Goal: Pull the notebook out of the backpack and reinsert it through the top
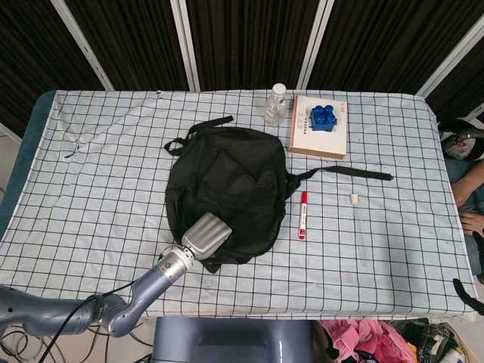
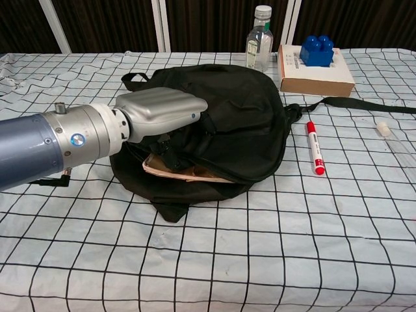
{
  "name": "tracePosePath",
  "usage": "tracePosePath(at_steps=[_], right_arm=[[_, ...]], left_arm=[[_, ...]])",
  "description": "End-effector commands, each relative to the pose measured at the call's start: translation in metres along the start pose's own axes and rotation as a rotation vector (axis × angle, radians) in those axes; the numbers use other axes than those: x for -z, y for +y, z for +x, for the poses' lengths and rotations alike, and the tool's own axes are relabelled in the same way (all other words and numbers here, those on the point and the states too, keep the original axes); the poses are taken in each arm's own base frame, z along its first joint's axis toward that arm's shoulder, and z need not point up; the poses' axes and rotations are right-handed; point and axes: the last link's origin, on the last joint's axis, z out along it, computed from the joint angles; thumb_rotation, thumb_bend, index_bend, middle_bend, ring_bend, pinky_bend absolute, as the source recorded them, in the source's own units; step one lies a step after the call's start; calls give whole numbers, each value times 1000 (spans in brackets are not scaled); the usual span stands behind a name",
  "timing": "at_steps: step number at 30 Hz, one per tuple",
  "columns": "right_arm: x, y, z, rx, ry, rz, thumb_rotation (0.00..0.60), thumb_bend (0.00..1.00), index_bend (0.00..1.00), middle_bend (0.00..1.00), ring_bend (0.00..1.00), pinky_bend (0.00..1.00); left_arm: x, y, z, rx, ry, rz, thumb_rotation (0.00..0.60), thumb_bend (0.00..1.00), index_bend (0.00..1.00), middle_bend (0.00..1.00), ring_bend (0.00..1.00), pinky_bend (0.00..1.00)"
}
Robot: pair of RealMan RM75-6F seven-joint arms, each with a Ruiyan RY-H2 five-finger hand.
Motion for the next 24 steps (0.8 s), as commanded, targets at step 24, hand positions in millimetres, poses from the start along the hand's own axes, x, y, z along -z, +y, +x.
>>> tracePosePath(at_steps=[24], right_arm=[[-44,-133,7,-130,-329,625,600,206,0,140,244,178]], left_arm=[[-42,-68,77,17,182,183,600,469,673,684,510,415]])
